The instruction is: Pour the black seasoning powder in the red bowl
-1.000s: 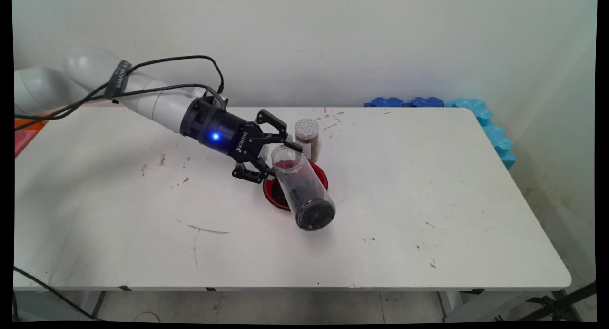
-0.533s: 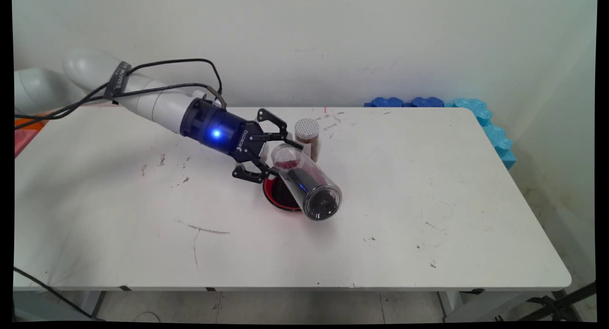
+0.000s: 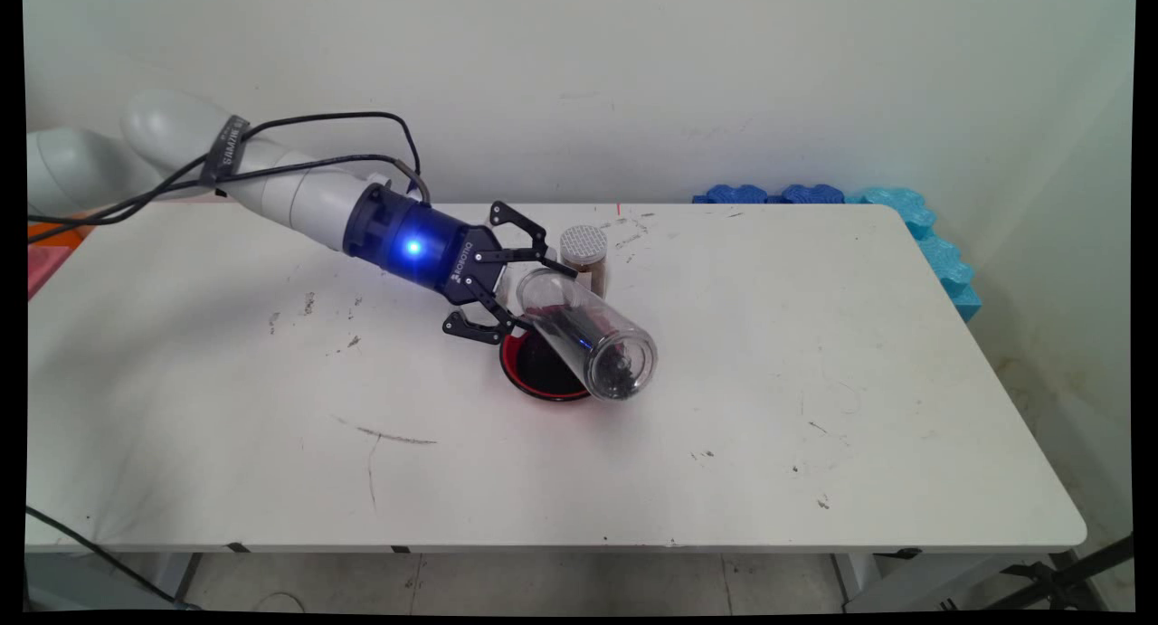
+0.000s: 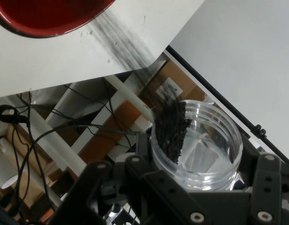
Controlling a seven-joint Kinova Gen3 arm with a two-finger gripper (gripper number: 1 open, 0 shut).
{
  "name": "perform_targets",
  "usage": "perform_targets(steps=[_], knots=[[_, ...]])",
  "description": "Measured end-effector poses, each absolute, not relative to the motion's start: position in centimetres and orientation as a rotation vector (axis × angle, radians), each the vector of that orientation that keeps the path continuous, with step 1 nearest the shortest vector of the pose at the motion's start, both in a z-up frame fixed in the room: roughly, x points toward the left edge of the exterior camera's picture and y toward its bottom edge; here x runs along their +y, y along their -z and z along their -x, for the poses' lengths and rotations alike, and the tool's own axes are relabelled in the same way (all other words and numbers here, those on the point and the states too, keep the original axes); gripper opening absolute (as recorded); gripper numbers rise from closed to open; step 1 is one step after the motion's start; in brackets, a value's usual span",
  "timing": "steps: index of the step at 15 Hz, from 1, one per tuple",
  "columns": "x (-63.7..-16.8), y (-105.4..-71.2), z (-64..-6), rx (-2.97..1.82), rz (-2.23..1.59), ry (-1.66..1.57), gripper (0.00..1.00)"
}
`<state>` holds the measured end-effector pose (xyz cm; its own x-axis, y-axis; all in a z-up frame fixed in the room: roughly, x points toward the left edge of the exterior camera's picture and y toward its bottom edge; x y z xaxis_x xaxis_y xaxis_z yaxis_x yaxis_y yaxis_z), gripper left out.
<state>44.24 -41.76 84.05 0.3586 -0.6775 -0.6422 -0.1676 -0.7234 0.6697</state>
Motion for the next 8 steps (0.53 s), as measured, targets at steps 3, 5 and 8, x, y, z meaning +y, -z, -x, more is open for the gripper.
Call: perform_targets(steps=[3, 5, 8], knots=[[-41.83, -83.97, -44.3, -0.733, -2.127, 1.355, 0.0], [-41.91, -83.95, -44.26, -0.737, -2.123, 1.356, 0.0], [-41.99, -83.86, -44.15, -0.739, -2.121, 1.358, 0.0]])
